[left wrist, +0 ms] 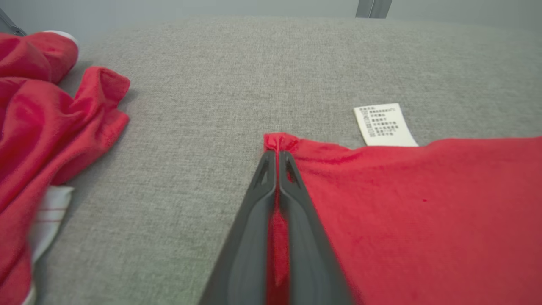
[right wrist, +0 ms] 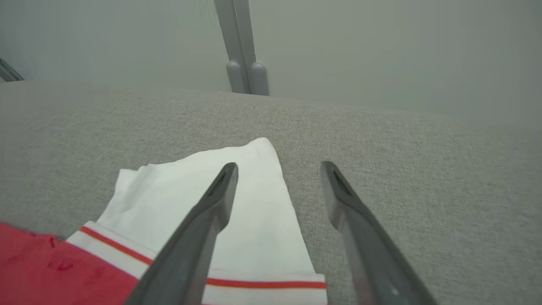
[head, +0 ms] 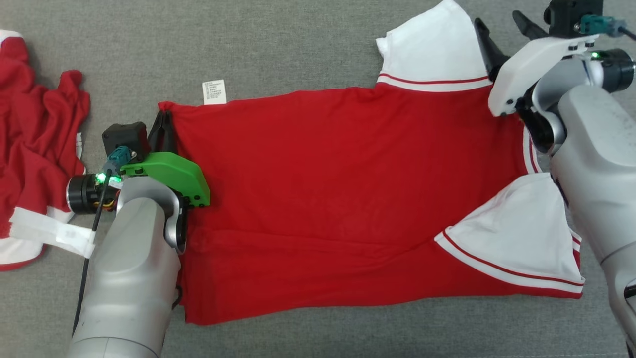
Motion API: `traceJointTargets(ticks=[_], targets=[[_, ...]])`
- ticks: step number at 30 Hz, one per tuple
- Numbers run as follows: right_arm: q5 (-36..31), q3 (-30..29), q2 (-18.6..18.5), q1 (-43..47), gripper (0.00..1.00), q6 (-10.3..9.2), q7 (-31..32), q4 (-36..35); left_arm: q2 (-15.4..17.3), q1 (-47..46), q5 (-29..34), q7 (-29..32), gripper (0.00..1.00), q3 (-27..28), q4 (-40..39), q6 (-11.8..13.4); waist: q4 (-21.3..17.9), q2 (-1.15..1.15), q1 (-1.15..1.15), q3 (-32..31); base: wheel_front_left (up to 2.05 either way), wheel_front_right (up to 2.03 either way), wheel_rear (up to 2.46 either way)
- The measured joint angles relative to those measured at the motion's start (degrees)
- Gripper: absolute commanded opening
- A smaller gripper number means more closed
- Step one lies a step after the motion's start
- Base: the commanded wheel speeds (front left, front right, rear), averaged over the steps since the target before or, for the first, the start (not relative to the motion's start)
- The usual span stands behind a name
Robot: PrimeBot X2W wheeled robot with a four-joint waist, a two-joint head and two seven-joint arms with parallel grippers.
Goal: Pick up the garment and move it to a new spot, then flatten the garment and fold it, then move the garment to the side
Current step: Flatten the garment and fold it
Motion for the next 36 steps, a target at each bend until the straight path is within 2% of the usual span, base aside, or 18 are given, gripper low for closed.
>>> traceJointTargets(ticks=[6,10,18,20,27,31,36], targets=[[1.66,4.0,-2.26,-5.48,1.0,-0.01,2.41,4.47,-0.65,-0.18,-0.56,-0.01,0.0,-2.26,-3.42,-0.77,3.12,0.0,0.0,2.53,0.0,0.0,0.0],[1.96,5.45,-3.36,-8.54,1.0,0.0,3.47,8.28,-0.64,-0.19,-4.19,-0.04,0.0,-5.56,-5.98,-1.22,5.07,0.0,0.0,4.32,0.0,0.0,0.0],[2.08,8.17,-4.27,-13.25,0.99,-0.01,4.16,13.38,-0.62,-0.73,-8.69,-0.12,0.0,-11.78,-9.11,0.81,8.3,0.0,0.0,7.45,0.0,0.0,0.0],[2.24,9.11,-4.39,-14.11,0.0,-0.07,4.37,13.57,-0.62,-0.88,-9.27,-0.16,0.0,-12.29,-9.66,1.11,8.67,0.0,0.0,8.08,0.0,0.0,0.0],[2.3,10.68,-5.59,-15.69,0.0,0.04,1.27,15.43,-0.65,-2.28,-9.77,-0.03,0.0,-11.52,-11.26,2.7,8.22,0.0,0.0,8.66,0.0,0.0,0.0],[1.52,9.65,-6.54,-17.04,0.0,0.02,-3.92,17.77,-0.7,-3.3,-7.35,0.01,0.0,-10.28,-12.49,2.82,7.52,0.0,0.0,8.25,0.0,0.0,0.0],[0.34,7.71,-5.6,-19.45,0.0,0.01,-10.95,19.72,-0.68,-4.38,-4.79,0.03,0.0,-8.09,-14.01,2.46,6.49,0.0,0.0,7.42,0.0,0.0,0.0]])
